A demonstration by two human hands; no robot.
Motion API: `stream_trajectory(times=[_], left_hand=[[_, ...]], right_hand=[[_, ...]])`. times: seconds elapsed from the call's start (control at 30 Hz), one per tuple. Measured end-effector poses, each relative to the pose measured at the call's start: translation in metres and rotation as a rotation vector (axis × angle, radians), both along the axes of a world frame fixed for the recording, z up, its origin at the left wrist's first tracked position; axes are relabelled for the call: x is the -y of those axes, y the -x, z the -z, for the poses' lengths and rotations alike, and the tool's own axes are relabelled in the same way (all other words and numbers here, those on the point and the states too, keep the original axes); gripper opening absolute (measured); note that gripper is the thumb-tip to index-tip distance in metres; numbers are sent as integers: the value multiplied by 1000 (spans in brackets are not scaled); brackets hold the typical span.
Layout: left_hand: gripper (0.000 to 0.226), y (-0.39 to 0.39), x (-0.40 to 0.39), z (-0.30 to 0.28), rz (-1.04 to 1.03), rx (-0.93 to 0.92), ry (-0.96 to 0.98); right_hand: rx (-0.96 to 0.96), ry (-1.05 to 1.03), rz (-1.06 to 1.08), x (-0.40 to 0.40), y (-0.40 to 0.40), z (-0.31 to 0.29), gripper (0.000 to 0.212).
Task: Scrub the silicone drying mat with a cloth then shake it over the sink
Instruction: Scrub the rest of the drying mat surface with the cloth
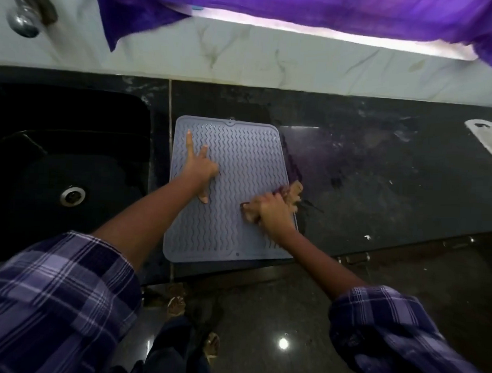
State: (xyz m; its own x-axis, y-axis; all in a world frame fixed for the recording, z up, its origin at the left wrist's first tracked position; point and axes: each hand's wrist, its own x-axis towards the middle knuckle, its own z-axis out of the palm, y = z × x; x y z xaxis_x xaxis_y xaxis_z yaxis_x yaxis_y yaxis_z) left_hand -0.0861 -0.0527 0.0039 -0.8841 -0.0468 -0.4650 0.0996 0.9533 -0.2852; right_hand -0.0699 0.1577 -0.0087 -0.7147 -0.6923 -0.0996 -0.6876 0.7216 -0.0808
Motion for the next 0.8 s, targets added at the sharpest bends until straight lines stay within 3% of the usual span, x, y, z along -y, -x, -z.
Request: stream_trajectory(times=[0.13, 0.27, 0.43, 0.53, 0.63, 0.73, 0.8], left_hand=[[91, 2, -5, 0, -6, 16, 84], [92, 3, -4, 1, -8, 6, 73], [91, 16, -4, -1, 74, -15, -1], [73, 35, -5, -7, -10, -97, -146], [62, 63, -3, -4, -125, -169, -162], [72, 98, -2, 2, -179, -178, -210], [93, 120, -2, 7, -177, -173, -221]], right_hand=[[-31, 174, -101, -49, -66, 14, 43], [153, 34, -212, -62, -47, 0, 33], [191, 302, 76, -23, 18, -17, 44], [184, 219, 204, -14, 65, -22, 52], [146, 287, 340, -11, 115, -36, 47], [22, 410, 359, 8, 162, -50, 44], [-41, 355, 346, 31, 193, -49, 44]])
